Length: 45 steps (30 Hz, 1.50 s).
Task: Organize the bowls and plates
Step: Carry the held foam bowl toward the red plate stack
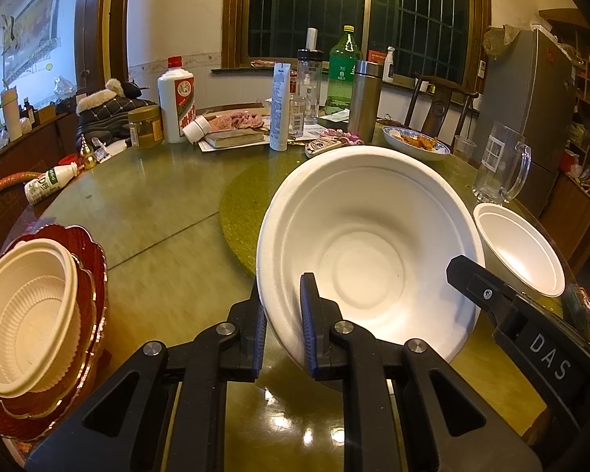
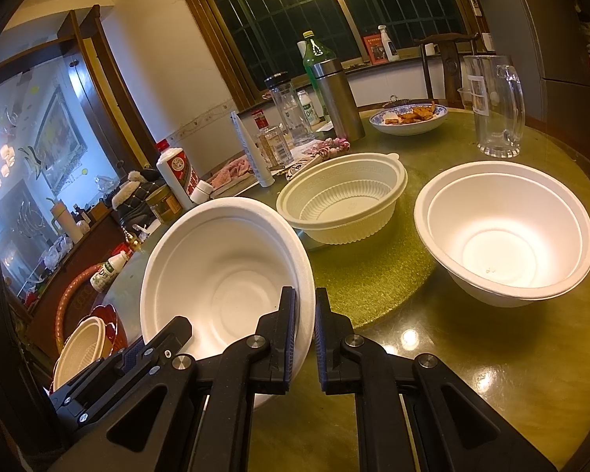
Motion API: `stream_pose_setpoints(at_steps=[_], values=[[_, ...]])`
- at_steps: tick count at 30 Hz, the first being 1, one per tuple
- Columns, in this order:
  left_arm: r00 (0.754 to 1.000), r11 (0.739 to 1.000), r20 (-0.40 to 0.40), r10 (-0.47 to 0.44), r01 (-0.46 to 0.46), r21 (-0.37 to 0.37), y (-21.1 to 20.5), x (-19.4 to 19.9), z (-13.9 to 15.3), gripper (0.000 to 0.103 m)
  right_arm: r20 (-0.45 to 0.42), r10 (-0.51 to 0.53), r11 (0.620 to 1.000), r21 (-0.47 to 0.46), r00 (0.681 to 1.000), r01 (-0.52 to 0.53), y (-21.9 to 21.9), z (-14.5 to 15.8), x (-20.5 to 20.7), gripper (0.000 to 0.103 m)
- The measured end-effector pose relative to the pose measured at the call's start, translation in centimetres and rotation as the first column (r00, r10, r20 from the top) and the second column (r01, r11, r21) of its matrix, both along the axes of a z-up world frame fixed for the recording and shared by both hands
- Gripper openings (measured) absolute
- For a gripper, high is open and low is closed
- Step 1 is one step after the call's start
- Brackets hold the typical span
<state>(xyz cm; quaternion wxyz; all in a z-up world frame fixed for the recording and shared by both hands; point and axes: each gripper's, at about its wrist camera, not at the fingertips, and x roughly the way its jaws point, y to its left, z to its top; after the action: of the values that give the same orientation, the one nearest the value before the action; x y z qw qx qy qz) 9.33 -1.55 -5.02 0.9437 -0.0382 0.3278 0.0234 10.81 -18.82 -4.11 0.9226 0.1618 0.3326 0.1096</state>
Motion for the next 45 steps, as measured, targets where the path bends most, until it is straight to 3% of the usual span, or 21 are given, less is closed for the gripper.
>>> stream_pose_setpoints(at_steps=[45], values=[[0.998,0.998,0.003,0.065,-0.065,-0.003,2.8,-2.8,1.7,0.014,0.02,0.065,0.996,-0.063,0.998,-0.063,3.8,1.9,-1.4,0.009]])
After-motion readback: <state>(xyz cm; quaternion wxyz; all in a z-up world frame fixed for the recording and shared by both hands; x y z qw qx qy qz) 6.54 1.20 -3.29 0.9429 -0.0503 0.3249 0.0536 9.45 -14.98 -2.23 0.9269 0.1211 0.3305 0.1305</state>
